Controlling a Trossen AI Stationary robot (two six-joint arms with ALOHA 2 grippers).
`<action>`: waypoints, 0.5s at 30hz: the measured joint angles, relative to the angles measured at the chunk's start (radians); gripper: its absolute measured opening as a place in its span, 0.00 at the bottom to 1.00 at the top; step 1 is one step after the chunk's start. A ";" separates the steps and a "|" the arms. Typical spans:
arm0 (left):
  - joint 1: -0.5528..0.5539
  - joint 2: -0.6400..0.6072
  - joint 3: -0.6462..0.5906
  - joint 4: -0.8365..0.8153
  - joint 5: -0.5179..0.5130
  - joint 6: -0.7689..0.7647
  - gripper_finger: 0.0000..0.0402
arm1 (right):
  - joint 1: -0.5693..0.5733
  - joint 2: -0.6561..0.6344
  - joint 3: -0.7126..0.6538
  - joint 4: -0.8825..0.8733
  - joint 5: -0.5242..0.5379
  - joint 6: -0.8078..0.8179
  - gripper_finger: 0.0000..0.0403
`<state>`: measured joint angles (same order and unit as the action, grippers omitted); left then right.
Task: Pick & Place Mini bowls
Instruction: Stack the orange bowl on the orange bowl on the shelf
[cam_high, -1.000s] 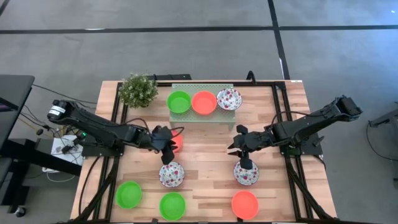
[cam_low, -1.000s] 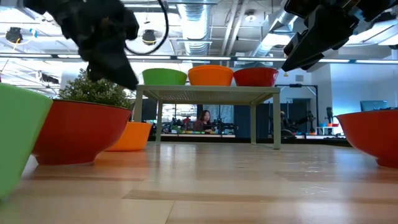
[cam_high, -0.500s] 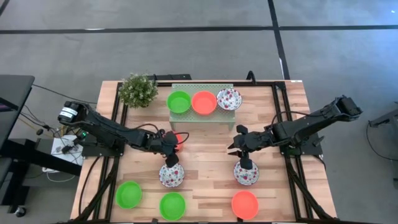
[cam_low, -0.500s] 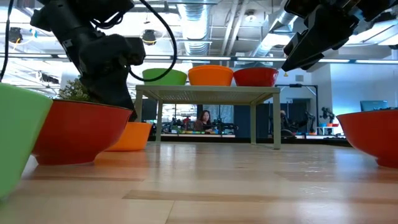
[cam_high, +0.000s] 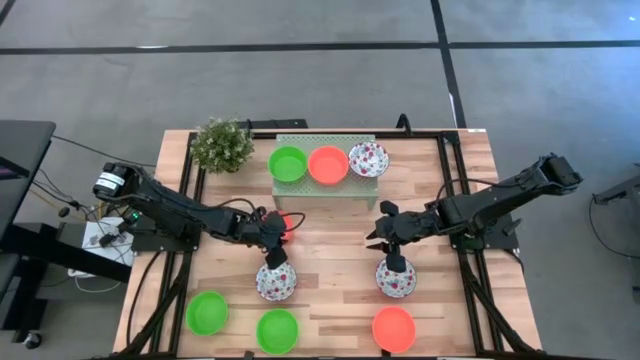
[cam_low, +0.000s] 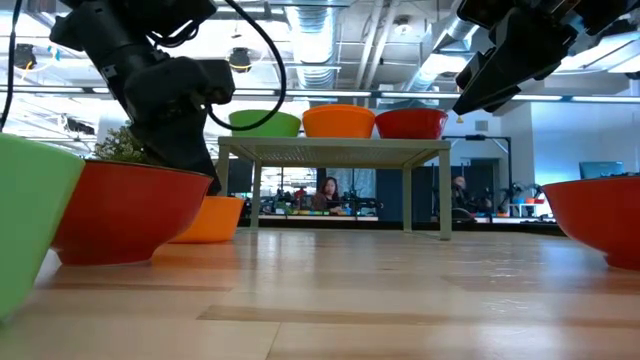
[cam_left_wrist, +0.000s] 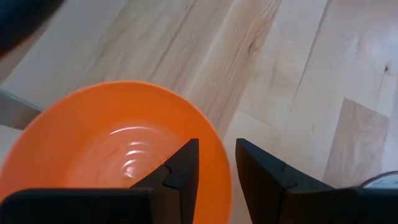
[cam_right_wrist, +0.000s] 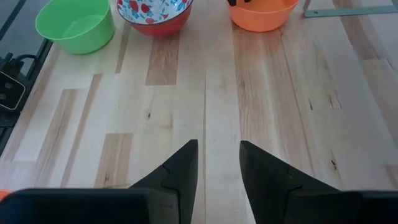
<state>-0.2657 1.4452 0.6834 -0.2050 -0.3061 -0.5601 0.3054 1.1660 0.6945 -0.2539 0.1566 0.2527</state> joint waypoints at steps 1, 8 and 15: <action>0.000 0.000 0.000 0.000 0.000 0.002 0.26 | 0.000 0.000 0.000 0.000 0.000 0.000 0.28; 0.000 0.024 0.000 0.002 0.000 0.002 0.26 | 0.000 0.000 0.000 0.000 -0.002 0.001 0.28; 0.000 0.056 -0.001 0.002 -0.011 0.095 0.26 | 0.000 0.000 0.000 0.000 -0.002 0.001 0.28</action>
<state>-0.2657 1.5017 0.6823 -0.2030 -0.3168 -0.4647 0.3054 1.1660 0.6945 -0.2539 0.1551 0.2535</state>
